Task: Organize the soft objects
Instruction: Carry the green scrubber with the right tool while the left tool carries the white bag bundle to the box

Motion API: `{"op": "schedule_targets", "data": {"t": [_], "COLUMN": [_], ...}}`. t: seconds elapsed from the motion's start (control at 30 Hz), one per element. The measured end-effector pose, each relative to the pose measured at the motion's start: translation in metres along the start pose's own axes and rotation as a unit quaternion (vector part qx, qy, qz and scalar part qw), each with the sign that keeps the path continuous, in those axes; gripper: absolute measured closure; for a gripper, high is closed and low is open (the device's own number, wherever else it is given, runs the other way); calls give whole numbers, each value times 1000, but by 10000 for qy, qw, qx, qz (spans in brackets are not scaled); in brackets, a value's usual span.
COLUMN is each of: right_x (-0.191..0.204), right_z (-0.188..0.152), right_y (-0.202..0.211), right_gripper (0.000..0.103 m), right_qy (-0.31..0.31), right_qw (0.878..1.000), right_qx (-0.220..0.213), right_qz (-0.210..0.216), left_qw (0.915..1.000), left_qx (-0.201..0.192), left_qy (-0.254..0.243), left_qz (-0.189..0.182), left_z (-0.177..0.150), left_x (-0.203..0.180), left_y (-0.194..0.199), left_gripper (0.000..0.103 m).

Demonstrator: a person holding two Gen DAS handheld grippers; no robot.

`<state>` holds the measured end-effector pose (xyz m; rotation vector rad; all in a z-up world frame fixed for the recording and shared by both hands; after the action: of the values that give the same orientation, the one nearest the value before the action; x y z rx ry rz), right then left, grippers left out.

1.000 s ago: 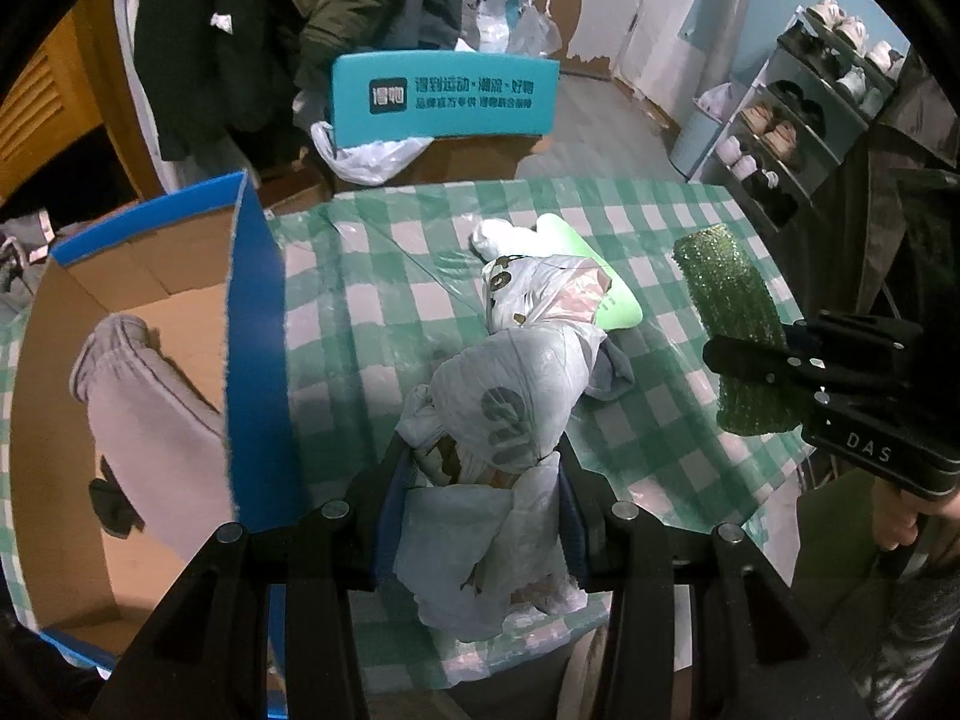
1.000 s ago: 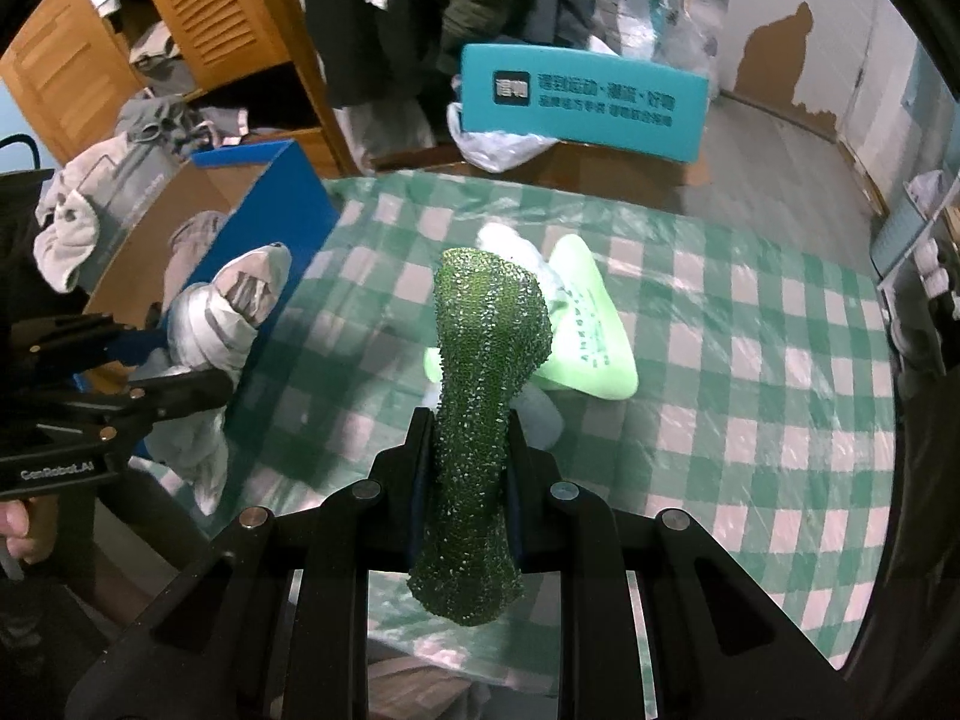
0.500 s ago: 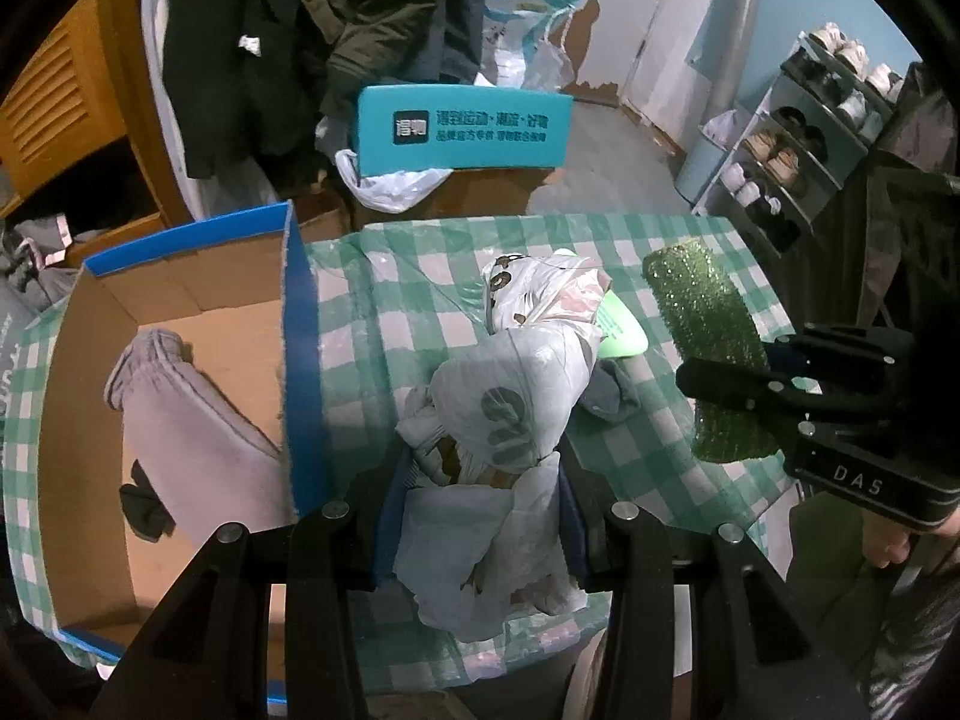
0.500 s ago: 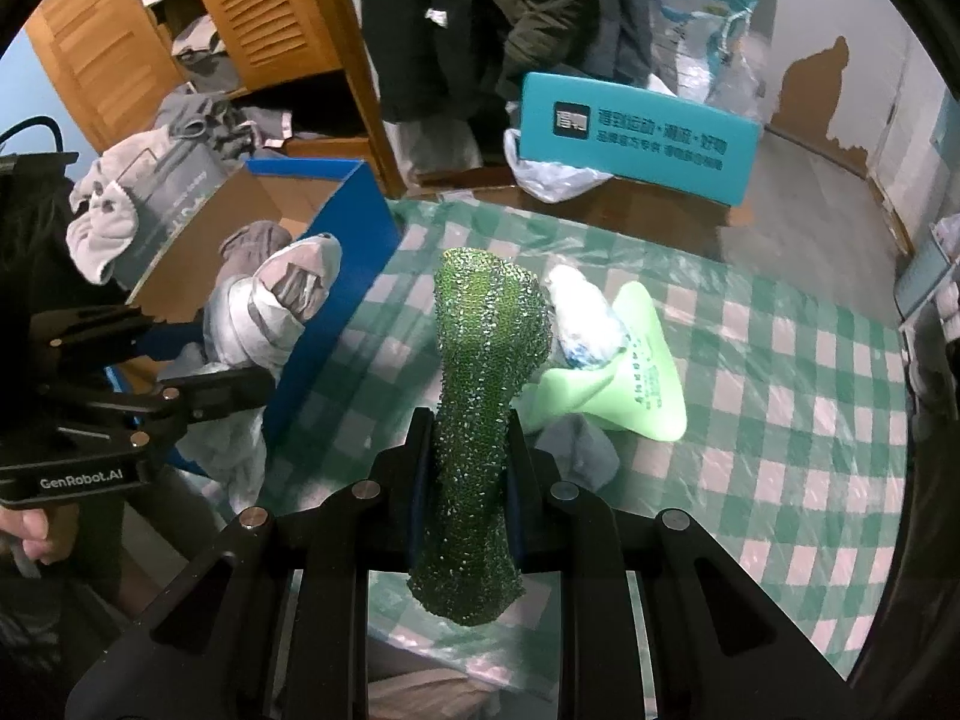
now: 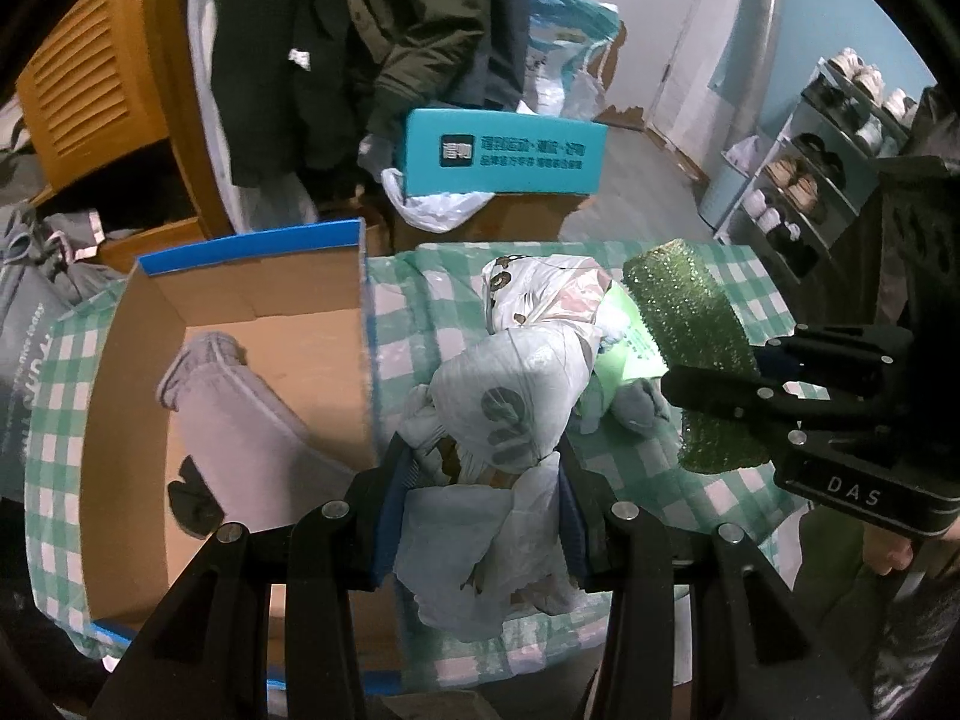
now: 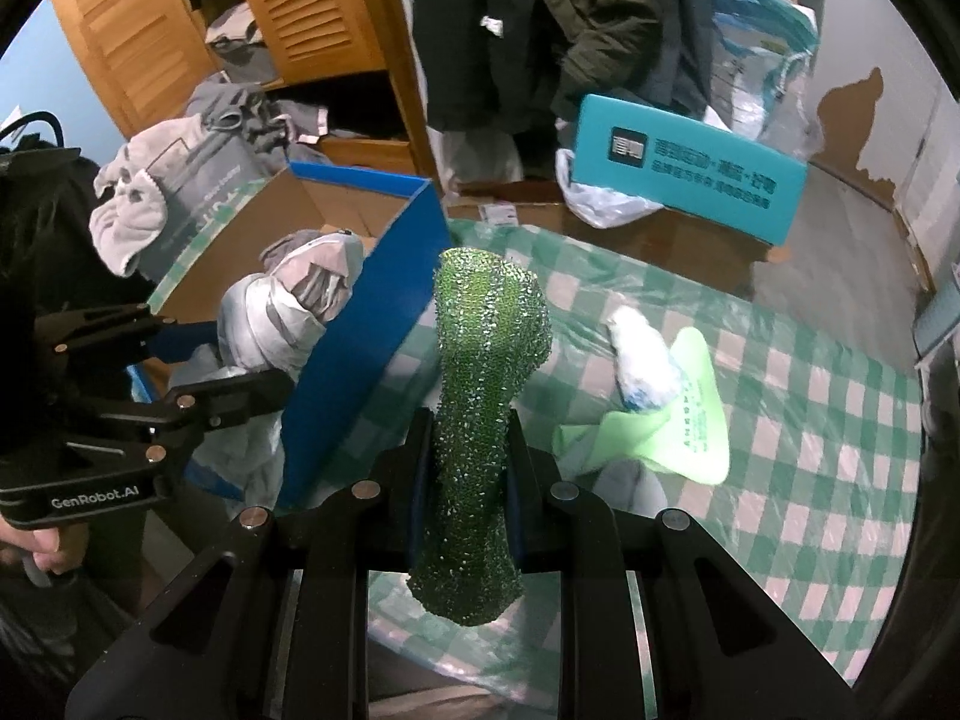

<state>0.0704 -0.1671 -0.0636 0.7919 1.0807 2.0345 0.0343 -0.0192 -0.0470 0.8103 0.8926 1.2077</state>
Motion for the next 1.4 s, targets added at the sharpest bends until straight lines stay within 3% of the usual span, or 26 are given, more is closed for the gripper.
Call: {"op": "schedule_targets", "data": {"t": [0.77,1.4], "right_x": [67,134], "right_z": [43,71], "right_y": [-27,-74], "right_gripper": [84,84], "right_qy": [481,1006], "right_qw": [9985,9930], "right_qx": [96,414], "right_qz": [259,456], "left_qw": [9974,9898], "left_qx": [-335,-218], "left_qy": [587,1264], "left_qz": [252,626], "left_z": [-10,-27], "left_x": [76,151], "left_y": [32,20], "left_gripper": [59,59]}}
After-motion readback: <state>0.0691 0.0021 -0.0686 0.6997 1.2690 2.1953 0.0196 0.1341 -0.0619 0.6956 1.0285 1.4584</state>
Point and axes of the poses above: each gripper's, at about its wrist camera, not at the fingertips, and y roughly against the way its jaws point, x to its left, z to its top, the point moved 2 cm from there along -y, roughly the way its jaws point, and after that the axes turned 5 degrees about x, right-handed, at the moved point
